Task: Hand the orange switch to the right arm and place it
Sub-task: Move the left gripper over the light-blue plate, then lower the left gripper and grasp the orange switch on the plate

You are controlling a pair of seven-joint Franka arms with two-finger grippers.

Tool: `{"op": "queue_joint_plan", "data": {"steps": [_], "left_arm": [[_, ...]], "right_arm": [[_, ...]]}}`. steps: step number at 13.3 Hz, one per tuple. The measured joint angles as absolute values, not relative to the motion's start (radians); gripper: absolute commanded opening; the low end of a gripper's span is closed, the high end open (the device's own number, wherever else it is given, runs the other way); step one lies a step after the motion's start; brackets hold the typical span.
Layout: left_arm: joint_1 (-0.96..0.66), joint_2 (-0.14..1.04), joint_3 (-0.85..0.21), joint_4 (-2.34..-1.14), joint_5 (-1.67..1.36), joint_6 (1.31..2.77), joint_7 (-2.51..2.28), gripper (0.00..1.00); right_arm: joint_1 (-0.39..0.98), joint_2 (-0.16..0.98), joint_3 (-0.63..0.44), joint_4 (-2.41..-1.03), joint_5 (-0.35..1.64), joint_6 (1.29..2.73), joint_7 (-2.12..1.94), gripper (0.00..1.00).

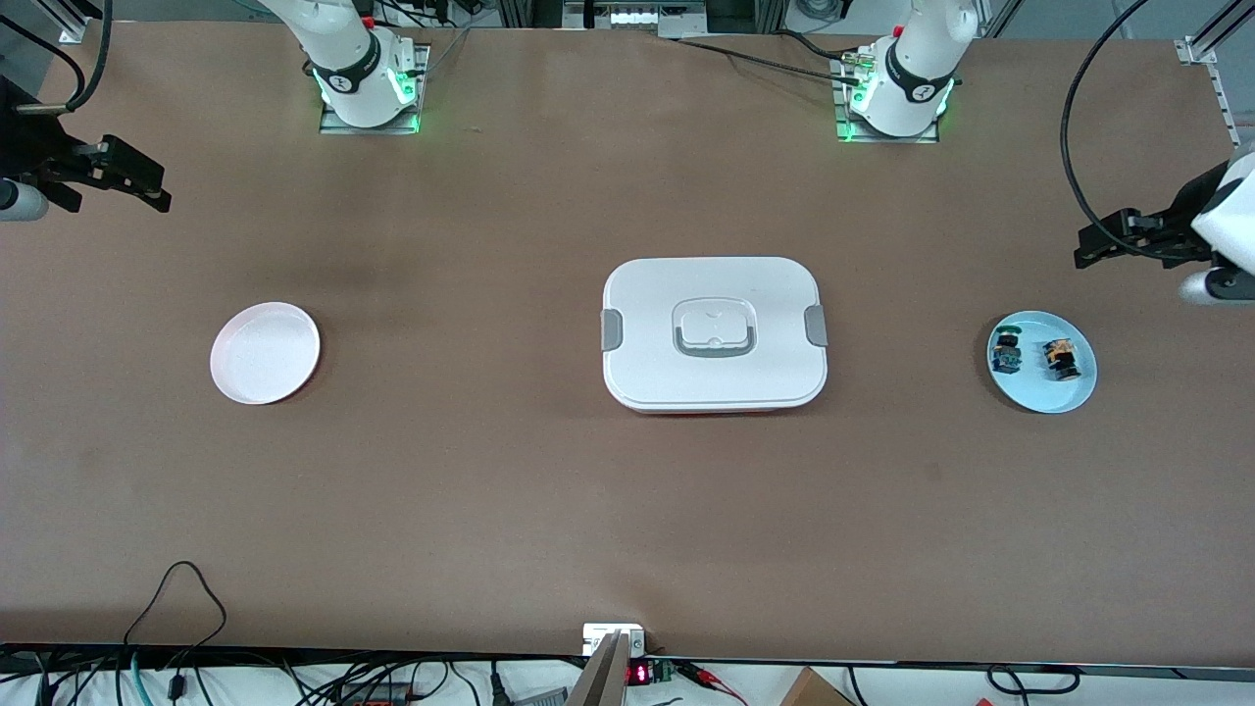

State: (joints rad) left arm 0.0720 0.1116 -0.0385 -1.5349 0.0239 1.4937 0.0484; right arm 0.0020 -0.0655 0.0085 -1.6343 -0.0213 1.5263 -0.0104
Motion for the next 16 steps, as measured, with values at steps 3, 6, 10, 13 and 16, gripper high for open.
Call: {"op": "queue_joint_plan", "data": {"steps": [3,6,10,13,16], "left_arm": [[0.12,0.184,-0.031,-1.554,0.053,1.516,0.199,1.0],[0.131,0.244,-0.031,-1.56,0.117,1.533,0.346,1.0],[0.175,0.265,-0.029,-1.632,0.124,1.609,0.674,1.0],[0.238,0.268,-0.029,-1.738,0.124,1.736,0.942,1.0],[0.299,0.271,-0.028,-1.86,0.124,1.917,1.176,1.0]], "right_arm": [[0.002,-0.065,0.008,-1.634,-0.021,1.526,-0.01,1.0],[0.002,-0.065,0.008,-1.634,-0.021,1.526,-0.01,1.0],[0.002,-0.065,0.008,-1.634,-0.021,1.526,-0.01,1.0],[0.002,-0.065,0.008,-1.634,-0.021,1.526,-0.01,1.0],[0.002,-0.065,0.008,-1.634,-0.021,1.526,-0.01,1.0]]}}
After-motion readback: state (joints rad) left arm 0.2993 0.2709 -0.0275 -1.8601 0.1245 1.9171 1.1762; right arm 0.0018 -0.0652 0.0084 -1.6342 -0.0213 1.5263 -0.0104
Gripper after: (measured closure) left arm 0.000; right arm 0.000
